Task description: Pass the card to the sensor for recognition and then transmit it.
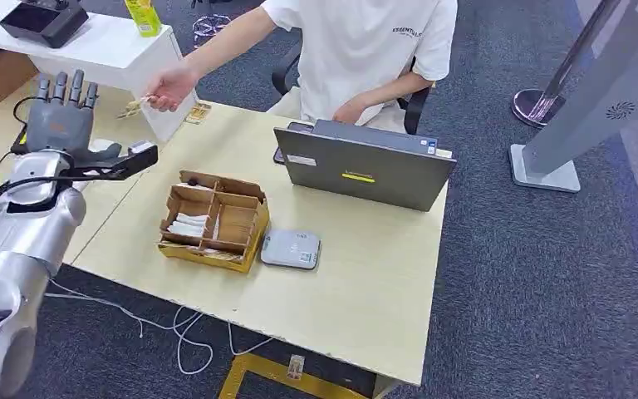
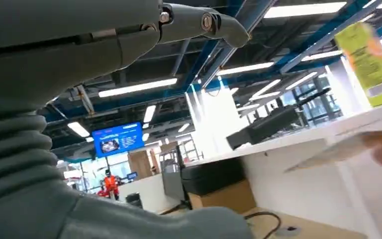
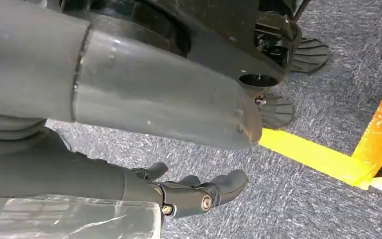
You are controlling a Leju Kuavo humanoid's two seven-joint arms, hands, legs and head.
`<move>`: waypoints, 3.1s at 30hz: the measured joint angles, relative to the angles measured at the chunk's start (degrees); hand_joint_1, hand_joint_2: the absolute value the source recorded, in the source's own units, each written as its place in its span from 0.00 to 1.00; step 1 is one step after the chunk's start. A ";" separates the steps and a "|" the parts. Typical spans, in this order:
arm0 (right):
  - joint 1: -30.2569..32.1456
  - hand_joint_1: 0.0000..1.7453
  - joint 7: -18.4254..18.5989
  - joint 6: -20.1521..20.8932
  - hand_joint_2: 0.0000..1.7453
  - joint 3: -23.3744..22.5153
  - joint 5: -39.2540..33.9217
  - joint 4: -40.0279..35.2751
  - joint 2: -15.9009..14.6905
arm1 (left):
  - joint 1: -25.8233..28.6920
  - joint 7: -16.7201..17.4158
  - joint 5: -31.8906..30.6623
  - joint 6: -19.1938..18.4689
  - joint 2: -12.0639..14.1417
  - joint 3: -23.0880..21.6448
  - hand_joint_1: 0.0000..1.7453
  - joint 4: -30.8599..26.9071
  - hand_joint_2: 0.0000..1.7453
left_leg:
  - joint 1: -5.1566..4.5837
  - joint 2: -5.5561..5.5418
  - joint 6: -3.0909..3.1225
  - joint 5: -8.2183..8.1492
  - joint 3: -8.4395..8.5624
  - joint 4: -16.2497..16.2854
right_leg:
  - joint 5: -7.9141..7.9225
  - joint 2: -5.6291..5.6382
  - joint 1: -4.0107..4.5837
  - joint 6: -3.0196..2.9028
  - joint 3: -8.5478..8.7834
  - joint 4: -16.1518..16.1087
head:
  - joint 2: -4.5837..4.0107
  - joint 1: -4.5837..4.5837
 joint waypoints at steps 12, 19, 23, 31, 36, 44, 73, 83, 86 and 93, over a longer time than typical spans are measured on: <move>0.44 0.00 -0.53 0.00 0.00 0.00 -0.35 0.02 -0.28 | -0.12 -0.15 -0.61 1.86 -2.89 -0.13 0.00 0.90 1.00 | 0.00 0.02 0.00 0.00 0.00 -0.02 | 0.01 0.02 0.00 0.00 -0.02 0.00 | 0.00 0.00; 0.55 0.00 -0.55 -0.02 0.00 0.00 -1.01 0.02 -0.55 | -0.11 -0.90 -0.79 2.56 -3.72 -0.13 0.00 1.11 1.00 | 0.00 0.02 0.00 0.00 0.00 -0.02 | 0.01 0.02 0.00 0.00 -0.02 0.01 | 0.02 0.00; 0.55 0.00 -0.55 0.00 0.00 0.00 -0.96 0.02 -0.61 | -0.09 -1.07 -1.01 2.56 -4.24 -0.13 0.00 1.16 1.00 | -0.01 0.02 0.00 0.00 0.00 -0.02 | 0.01 0.02 0.00 0.00 -0.01 0.01 | 0.00 0.02; 0.61 0.00 -0.55 0.00 0.00 0.00 -0.96 0.04 -0.66 | -0.08 -1.22 -1.14 2.56 -4.81 -0.13 0.00 1.16 1.00 | -0.01 0.02 0.00 0.00 0.00 -0.02 | 0.01 0.02 0.00 0.00 -0.01 0.01 | 0.00 0.02; 0.70 0.00 -0.66 0.00 0.00 0.00 -1.01 0.07 -0.68 | -0.09 -1.38 -1.42 1.53 -5.36 -0.13 0.00 1.16 1.00 | 0.00 0.02 0.00 0.00 0.00 -0.02 | 0.01 0.02 0.00 0.00 -0.03 0.01 | 0.00 0.00; 0.87 0.00 -0.70 0.00 0.00 0.00 -1.16 0.07 -0.81 | -0.13 -1.22 -2.41 -1.07 -7.09 -0.48 1.00 1.16 1.00 | -0.01 0.02 0.00 0.00 0.00 -0.01 | 0.01 0.02 0.00 0.00 -0.02 0.01 | 0.00 -0.02; 1.14 0.00 -0.85 0.00 0.00 0.00 -1.81 0.13 -0.98 | -0.39 -2.53 -1.01 -2.43 -8.77 -1.81 1.00 1.12 1.00 | -0.01 0.02 0.00 0.00 0.00 -0.01 | 0.01 0.02 0.00 0.00 -0.02 0.04 | 0.00 0.02; 1.97 0.00 -1.73 -0.70 0.00 -0.04 -4.96 0.15 -0.96 | 15.96 -6.18 3.52 -1.12 -11.65 -5.03 1.00 -20.41 1.00 | -0.09 0.01 0.07 -0.06 -0.01 -0.01 | -0.03 0.01 -0.08 0.04 -0.04 0.02 | 0.00 0.00; 2.11 0.00 -2.10 -0.96 0.00 -0.09 -5.35 0.15 -0.96 | 20.79 -5.05 3.58 -3.33 -12.59 -8.29 1.00 -28.38 1.00 | -0.10 0.00 0.11 -0.09 -0.04 -0.01 | -0.05 0.00 -0.08 0.07 -0.04 0.01 | 0.02 0.00; 2.19 0.00 -2.47 -1.01 0.00 -0.11 -5.33 0.15 -0.96 | 23.80 -3.56 3.32 -4.46 -13.64 -12.31 1.00 -35.23 1.00 | -0.10 0.00 0.12 -0.07 -0.01 0.00 | -0.04 0.00 -0.08 0.08 -0.02 0.03 | 0.00 -0.02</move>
